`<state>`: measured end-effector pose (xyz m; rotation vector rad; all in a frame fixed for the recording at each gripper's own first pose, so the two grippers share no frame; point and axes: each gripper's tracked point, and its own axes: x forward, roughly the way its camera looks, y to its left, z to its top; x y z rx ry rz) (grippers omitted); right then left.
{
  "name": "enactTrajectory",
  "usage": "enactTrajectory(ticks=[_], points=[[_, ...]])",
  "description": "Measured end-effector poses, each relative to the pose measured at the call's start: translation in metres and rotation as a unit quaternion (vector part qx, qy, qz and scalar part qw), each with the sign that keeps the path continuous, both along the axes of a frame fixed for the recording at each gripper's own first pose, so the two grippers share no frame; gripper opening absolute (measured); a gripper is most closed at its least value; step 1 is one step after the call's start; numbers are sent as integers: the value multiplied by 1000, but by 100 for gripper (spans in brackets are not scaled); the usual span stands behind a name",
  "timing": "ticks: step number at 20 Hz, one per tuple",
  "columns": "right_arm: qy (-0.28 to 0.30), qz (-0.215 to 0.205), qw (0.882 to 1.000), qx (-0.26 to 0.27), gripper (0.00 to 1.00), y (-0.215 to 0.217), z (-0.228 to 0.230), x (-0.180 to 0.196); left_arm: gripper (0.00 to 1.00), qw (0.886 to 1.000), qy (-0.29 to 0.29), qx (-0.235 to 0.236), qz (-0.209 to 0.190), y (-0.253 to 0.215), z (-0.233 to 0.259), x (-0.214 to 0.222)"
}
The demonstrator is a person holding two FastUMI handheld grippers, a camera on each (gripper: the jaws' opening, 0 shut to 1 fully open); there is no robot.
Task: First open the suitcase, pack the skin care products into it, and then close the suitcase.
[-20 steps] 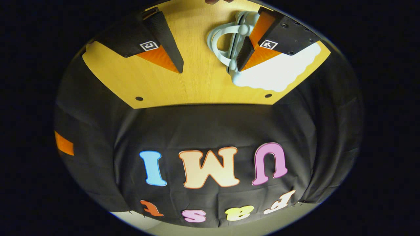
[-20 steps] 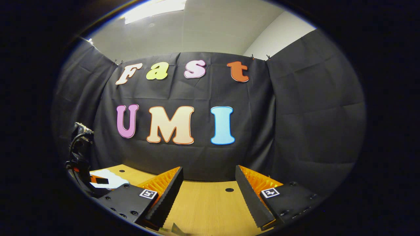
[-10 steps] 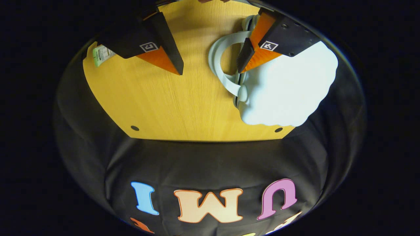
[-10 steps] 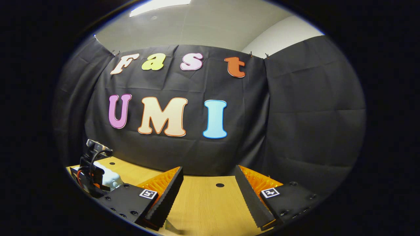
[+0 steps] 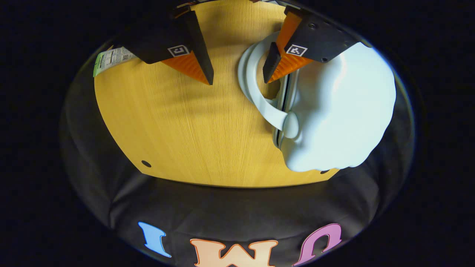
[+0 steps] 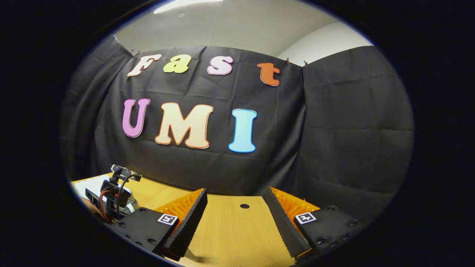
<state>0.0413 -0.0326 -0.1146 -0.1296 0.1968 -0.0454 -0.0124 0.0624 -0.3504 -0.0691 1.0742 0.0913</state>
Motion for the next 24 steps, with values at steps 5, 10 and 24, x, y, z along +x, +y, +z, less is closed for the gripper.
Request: enactTrajectory(ticks=[5,10,24], points=[[-1,-2,1000,-2,99,-5,-2,-1,47,999,20,36,-1,15,-7,0],[-2,0,1000,3,99,-5,-4,0,10,999,36,36,-16,16,-9,-2],[-9,37,998,43,99,0,-12,-1,0,998,12,56,-40,10,25,7]])
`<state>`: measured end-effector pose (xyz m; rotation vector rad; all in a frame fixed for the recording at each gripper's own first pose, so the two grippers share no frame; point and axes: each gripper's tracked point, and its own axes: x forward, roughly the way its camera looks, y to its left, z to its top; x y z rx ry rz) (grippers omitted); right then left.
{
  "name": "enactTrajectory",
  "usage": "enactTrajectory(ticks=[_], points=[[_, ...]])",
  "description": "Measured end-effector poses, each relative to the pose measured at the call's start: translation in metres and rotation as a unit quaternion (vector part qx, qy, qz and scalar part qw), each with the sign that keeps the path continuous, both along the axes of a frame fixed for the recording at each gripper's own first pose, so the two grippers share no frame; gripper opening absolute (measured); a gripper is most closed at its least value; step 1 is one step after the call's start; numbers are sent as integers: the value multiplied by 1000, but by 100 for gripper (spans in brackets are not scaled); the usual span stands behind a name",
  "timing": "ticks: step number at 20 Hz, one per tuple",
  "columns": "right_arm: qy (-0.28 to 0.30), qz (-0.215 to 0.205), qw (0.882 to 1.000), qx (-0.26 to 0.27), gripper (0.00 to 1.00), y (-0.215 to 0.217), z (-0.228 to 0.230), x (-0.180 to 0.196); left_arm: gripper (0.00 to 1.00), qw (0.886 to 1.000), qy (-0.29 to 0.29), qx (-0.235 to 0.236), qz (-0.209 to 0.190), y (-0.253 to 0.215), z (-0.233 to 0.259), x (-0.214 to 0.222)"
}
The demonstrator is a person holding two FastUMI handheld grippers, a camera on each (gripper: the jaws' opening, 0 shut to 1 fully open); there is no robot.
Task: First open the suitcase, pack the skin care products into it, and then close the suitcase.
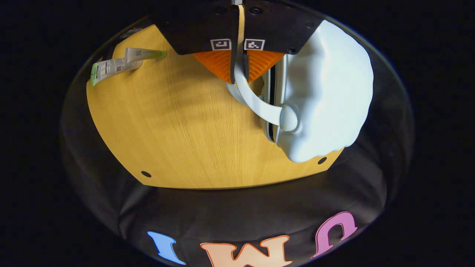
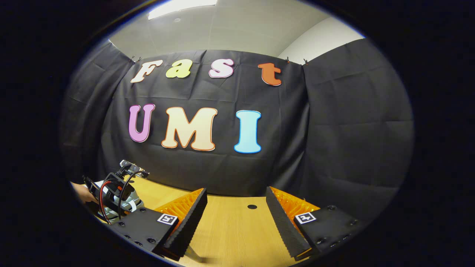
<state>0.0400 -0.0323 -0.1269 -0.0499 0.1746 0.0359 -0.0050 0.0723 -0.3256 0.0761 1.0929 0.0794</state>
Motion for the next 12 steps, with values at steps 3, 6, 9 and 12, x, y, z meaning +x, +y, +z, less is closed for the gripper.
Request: enactTrajectory(ticks=[3,6,9,12], points=[[4,22,1000,18,100,3,-8,-1,0,1000,-12,7,9,-3,12,1],[17,47,998,38,100,7,-18,-3,0,999,-27,11,22,1,33,6],[18,48,998,36,98,8,-21,-3,0,998,-52,0,27,6,56,15],[2,33,998,46,98,22,-6,-2,0,998,-63,-19,22,16,80,15]])
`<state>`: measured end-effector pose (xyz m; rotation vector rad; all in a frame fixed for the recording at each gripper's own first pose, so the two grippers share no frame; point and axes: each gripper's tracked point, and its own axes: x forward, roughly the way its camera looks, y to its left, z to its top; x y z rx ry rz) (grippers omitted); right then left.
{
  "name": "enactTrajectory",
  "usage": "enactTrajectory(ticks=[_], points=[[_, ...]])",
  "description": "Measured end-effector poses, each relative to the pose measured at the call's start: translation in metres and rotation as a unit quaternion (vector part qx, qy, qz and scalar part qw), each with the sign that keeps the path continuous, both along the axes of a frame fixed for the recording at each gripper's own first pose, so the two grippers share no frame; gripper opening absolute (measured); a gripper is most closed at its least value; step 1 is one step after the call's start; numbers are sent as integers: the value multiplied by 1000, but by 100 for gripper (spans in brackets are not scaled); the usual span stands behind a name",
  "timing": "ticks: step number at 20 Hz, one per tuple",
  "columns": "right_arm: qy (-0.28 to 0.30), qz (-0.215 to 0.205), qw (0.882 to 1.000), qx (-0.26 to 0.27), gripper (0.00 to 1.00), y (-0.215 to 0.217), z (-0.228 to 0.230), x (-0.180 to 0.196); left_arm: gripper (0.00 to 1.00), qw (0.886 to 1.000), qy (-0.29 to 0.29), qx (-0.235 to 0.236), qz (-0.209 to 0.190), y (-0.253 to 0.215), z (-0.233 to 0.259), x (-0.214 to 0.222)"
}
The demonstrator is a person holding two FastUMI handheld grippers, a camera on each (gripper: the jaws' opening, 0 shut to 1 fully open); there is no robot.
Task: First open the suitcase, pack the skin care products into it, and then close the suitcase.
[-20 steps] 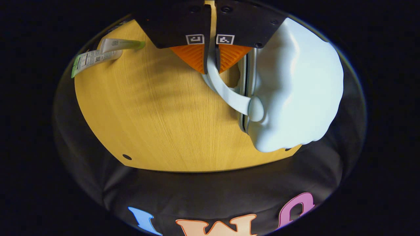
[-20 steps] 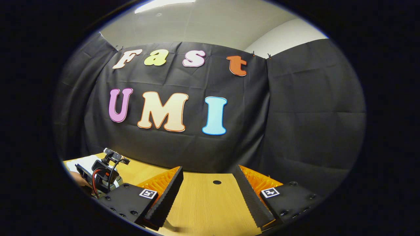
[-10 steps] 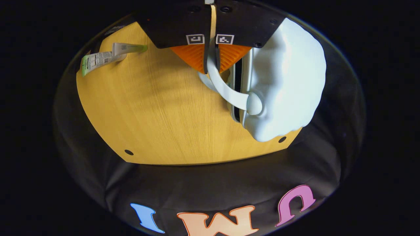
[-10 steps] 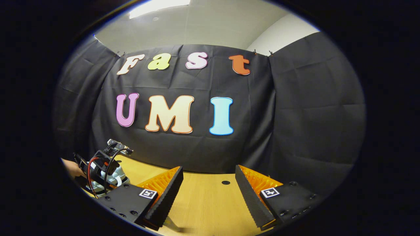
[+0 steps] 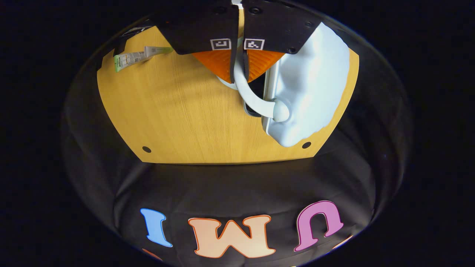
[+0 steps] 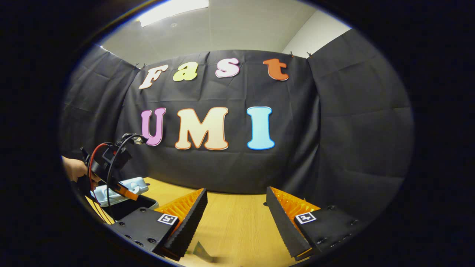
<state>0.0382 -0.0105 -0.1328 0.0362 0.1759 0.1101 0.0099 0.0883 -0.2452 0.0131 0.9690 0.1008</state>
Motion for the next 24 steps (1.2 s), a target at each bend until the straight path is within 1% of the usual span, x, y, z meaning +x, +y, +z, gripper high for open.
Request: enactTrajectory(ticks=[2,4,6,10,17,24], points=[[-19,7,1000,2,96,21,11,0,0,1000,-14,-15,2,13,20,-1],[-15,12,1000,-9,100,35,5,0,0,999,-27,-23,0,26,38,1],[-14,12,1000,-1,99,48,9,-3,0,999,-35,-23,-6,39,52,1],[-13,11,1000,-4,98,67,9,-3,0,998,-62,-27,-1,70,80,8],[-10,8,1000,7,98,103,8,3,0,995,-88,-40,7,129,108,2],[-12,-17,1000,10,98,147,3,-2,0,993,-116,-19,13,207,123,-2]])
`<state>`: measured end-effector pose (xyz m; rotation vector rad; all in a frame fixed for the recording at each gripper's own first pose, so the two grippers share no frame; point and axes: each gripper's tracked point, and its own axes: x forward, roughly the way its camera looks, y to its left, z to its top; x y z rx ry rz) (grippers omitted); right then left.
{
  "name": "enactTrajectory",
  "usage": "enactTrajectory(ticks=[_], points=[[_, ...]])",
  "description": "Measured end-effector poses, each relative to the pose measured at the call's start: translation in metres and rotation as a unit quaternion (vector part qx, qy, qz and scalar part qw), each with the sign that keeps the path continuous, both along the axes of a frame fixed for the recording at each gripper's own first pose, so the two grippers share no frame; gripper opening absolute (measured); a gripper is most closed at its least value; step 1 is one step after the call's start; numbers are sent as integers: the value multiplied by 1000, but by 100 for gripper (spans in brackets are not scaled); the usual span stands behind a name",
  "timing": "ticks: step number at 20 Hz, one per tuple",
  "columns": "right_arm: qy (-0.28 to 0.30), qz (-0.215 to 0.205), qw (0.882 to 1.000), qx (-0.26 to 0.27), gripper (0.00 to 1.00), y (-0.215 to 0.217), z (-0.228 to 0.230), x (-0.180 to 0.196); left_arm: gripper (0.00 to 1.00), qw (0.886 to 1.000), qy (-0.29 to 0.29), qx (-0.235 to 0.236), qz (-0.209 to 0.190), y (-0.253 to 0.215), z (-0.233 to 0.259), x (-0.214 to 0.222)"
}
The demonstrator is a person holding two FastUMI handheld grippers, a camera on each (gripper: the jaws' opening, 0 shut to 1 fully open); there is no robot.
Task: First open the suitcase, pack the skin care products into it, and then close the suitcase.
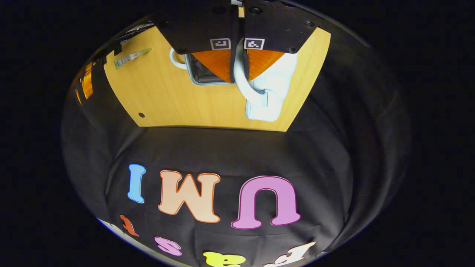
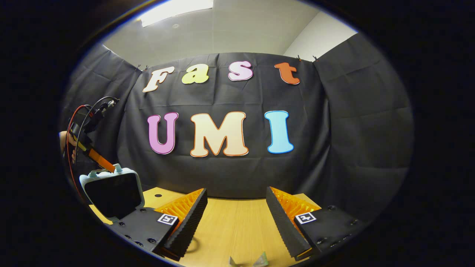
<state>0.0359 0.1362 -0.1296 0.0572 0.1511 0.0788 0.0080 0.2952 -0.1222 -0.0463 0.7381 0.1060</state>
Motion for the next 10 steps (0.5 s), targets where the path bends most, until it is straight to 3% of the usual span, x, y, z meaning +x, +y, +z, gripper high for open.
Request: enactTrajectory(ticks=[10], points=[[0,-4,1000,-27,98,65,0,-21,0,999,-18,-5,29,108,-5,-16]])
